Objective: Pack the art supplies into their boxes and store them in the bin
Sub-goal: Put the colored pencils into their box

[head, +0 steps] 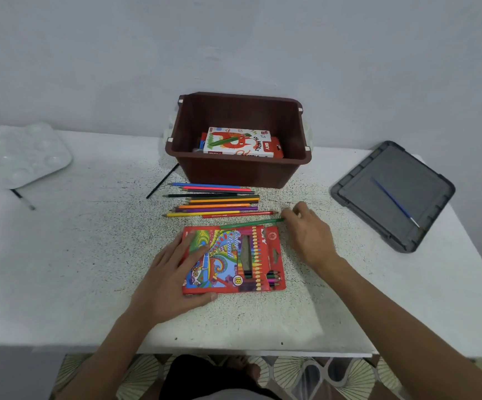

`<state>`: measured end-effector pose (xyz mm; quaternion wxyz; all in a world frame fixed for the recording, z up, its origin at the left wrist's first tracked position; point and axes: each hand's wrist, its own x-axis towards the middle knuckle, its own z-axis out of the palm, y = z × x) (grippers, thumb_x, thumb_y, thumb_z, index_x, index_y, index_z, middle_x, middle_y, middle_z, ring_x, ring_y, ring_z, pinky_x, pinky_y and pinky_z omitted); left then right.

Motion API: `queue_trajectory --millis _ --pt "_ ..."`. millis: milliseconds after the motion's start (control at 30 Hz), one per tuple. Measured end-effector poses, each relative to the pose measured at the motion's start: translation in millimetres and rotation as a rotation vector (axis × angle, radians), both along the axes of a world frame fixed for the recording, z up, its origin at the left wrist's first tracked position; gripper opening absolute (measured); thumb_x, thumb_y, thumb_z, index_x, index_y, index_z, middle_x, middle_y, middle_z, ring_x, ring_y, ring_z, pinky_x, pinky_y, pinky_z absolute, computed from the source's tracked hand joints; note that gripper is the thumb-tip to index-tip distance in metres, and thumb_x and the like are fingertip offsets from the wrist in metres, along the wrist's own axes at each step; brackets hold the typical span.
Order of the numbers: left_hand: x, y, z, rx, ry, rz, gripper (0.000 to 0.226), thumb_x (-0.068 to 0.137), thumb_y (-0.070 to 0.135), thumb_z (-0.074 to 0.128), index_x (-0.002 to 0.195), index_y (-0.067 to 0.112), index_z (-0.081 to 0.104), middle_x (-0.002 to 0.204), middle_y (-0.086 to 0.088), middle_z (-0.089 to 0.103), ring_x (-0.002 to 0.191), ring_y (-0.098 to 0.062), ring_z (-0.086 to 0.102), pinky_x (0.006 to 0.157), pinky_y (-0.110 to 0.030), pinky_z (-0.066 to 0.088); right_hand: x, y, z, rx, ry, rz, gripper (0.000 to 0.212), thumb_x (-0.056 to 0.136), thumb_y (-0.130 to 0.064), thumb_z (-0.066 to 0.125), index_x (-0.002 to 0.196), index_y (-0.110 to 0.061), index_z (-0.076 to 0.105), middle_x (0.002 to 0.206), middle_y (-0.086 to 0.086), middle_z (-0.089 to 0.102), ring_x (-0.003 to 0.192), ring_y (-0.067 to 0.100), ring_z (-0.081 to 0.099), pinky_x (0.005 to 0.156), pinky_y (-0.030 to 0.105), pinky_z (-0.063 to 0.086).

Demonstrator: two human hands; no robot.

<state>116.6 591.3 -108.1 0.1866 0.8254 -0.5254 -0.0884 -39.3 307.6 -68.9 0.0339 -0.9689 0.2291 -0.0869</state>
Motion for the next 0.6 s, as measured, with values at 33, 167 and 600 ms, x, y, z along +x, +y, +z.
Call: queue_trajectory --millis 33,167,600 --pt "0.0 0.4 -0.1 -0.007 0.000 -0.002 0.096 0.074 0.087 0.051 0.153 0.037 0.026 0.165 0.010 0.002 0.152 -0.016 0.003 0.117 -0.041 0.015 -5.0 -1.1 1.1 -0.002 -0.016 -0.016 0.023 0.088 -0.016 0.071 0.107 -0.009 0.060 0.095 0.012 0.058 0.060 0.017 0.048 0.048 0.017 0.026" --pt "0.3 1.5 0.9 -0.024 -0.008 0.005 0.096 0.075 0.088 0.047 0.154 0.040 0.020 0.165 0.011 0.000 0.152 -0.016 0.002 0.116 -0.041 0.015 -33.3 -11.0 10.4 -0.038 0.004 -0.012 0.012 0.091 -0.014 0.062 0.101 -0.008 0.064 0.089 0.012 0.059 0.053 0.014 0.037 0.045 0.011 0.007" --pt "0.0 0.0 -0.1 0.020 -0.009 0.021 0.100 0.076 0.089 0.041 0.156 0.032 0.022 0.166 0.006 -0.001 0.152 -0.016 -0.006 0.118 -0.042 0.012 -104.4 -50.2 16.2 -0.122 0.093 -0.018 0.020 0.090 -0.010 0.067 0.109 -0.012 0.065 0.099 0.012 0.056 0.065 0.027 0.058 0.037 0.027 0.041"
